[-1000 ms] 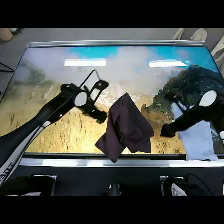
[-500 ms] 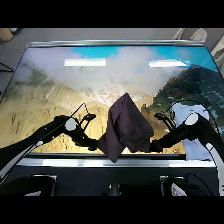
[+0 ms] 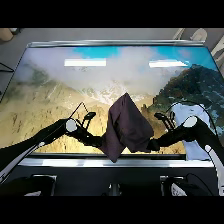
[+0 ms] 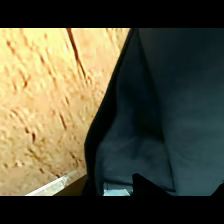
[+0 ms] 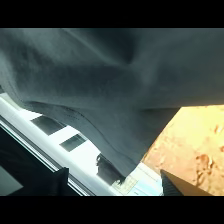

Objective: Fold the shirts.

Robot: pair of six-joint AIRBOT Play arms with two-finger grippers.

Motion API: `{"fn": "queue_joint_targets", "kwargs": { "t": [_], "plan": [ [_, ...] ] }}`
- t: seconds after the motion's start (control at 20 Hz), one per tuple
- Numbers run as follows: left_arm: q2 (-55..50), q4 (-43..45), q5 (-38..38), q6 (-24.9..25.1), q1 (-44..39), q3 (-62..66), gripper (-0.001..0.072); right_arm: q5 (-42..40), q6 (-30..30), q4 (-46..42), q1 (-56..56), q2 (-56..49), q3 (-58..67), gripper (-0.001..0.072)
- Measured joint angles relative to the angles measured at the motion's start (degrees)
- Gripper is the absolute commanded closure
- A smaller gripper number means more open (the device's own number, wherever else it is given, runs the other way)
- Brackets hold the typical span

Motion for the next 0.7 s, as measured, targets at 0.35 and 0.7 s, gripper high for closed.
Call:
{"fn": "queue_joint_targets", "kwargs": {
  "t": [0.35, 0.7],
  "plan": [
    [-0.68, -1.38, 1.68, 0.33, -0.07, -0.13, 0.068, -2.19, 0.33, 0.72, 0.0, -1.16, -1.7, 0.012],
    [0.39, -1.64, 2.1, 0.35, -0.02, -0.13, 0.068, -8.33, -0.66, 4.87, 0.07, -3.17, -3.85, 0.0693]
  ]
}}
